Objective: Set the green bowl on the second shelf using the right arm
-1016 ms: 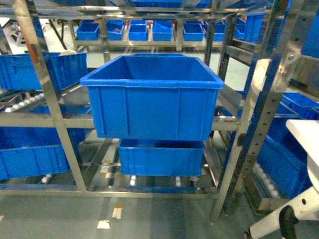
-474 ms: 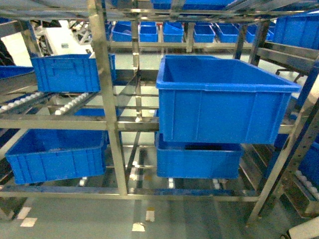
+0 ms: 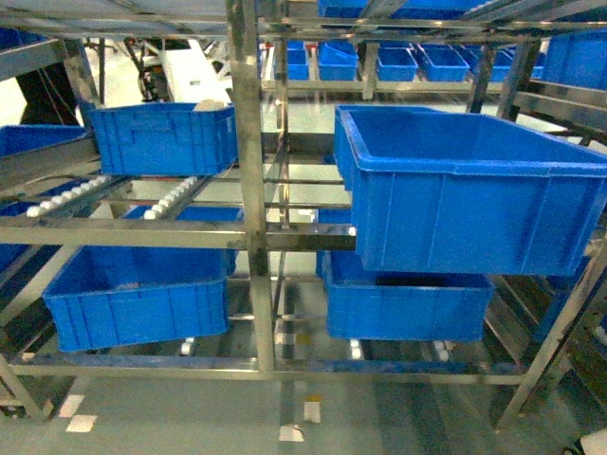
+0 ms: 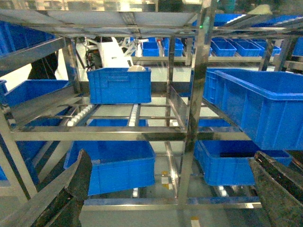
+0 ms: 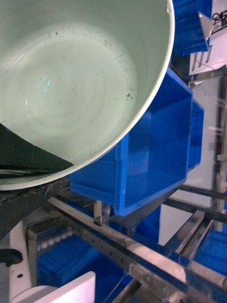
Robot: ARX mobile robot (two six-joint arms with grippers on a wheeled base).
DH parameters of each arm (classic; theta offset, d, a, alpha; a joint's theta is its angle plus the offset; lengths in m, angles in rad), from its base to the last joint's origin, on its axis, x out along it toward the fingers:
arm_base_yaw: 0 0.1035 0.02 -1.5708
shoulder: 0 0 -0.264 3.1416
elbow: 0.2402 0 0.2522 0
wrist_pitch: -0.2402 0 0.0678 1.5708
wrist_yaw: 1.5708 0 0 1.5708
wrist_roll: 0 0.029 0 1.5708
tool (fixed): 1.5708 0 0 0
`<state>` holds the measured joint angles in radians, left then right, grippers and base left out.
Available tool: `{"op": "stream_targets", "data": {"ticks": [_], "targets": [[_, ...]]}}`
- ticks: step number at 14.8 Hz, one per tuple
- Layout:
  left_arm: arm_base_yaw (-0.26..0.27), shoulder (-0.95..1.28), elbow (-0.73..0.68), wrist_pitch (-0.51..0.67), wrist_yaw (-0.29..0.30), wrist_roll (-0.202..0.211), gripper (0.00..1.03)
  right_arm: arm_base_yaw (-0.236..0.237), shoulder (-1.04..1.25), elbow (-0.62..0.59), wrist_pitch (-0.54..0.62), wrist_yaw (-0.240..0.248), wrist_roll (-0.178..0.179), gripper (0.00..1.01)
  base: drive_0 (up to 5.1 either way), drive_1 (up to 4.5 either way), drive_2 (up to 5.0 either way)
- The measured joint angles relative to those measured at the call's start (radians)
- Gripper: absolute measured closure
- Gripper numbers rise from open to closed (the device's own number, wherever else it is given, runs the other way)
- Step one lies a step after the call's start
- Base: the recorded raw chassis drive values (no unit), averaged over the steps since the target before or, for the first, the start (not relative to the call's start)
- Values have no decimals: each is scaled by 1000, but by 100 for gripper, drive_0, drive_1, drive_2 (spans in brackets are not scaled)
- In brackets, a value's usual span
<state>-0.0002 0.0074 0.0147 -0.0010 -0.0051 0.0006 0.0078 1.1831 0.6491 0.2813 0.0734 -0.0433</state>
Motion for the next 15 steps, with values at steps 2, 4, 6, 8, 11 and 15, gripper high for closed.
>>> {"op": "stream_targets", "data": {"ticks": [2,4,6,8,11,15], "targets": [[0,0,0,0,2,0,5,-8,-6,-2,5,6,0,99,8,440,-424],[0,0,0,-3,4,0,5,-8,-4,-2,1,6,0,99,11,443,-420],[0,0,0,-4,3,0,5,-8,-5,-2,2,5,0,99,-1,431,-433],[0,0,0,-2,5,0,5,-8,-2,-2,3,5,0,99,-8,424,-439],[0,0,0,-3,4,0,5,-8,0,-2,3,5,0,99,-2,430,-434],[0,0,0,-3,5,0,5,-8,0,-1,8,5,0,99,2,218,-214]]}}
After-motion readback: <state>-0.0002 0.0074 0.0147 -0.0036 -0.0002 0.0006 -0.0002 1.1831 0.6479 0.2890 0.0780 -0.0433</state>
